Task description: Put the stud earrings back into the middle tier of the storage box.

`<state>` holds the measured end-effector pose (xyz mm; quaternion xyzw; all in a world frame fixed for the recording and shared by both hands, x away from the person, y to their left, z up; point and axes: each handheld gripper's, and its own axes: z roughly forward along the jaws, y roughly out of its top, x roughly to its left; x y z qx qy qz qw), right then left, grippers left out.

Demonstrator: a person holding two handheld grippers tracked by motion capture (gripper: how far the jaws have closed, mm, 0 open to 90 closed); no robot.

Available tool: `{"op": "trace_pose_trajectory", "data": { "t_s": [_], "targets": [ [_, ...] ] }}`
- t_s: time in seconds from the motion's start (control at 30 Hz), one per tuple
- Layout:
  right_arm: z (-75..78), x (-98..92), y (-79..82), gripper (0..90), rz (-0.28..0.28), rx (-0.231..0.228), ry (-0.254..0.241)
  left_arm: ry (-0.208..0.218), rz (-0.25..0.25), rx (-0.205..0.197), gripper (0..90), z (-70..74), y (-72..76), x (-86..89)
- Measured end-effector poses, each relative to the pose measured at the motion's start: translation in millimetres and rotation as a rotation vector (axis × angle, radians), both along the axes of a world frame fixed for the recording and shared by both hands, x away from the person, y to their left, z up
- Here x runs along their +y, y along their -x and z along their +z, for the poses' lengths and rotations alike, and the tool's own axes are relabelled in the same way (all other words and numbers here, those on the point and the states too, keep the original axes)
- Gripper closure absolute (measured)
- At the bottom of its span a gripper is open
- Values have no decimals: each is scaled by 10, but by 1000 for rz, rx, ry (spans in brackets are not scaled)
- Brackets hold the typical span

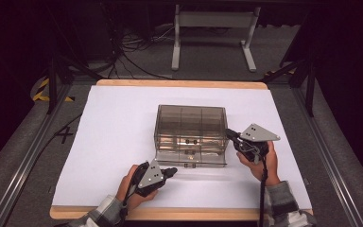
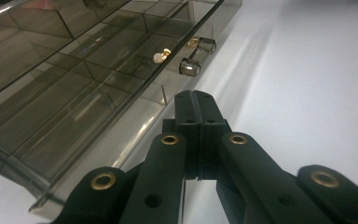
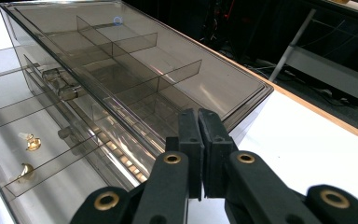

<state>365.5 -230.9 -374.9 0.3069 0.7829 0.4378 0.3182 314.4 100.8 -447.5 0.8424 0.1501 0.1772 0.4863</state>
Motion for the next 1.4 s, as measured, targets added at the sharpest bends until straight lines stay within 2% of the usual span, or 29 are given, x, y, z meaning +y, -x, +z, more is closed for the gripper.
{"op": "trace_pose_trajectory", "data": {
  "t_s": [0.1, 0.43, 0.63, 1.17, 1.4],
  "targets": [
    [-6, -1, 4, 892, 1, -4, -1, -13, 1, -11, 899, -1, -5, -46],
    [-17, 9, 10, 900, 0, -12, 1, 2, 16, -13, 899, -10, -35, -102],
    [-20, 4, 9, 900, 0, -9, -8, -9, 11, -21, 899, -7, -45, -130],
    [-24, -1, 7, 900, 2, -9, -14, 5, 20, -13, 895, -15, -96, -178],
    [-25, -4, 9, 900, 2, -8, -16, -4, 17, -21, 896, -18, -112, -205]
  ]
}}
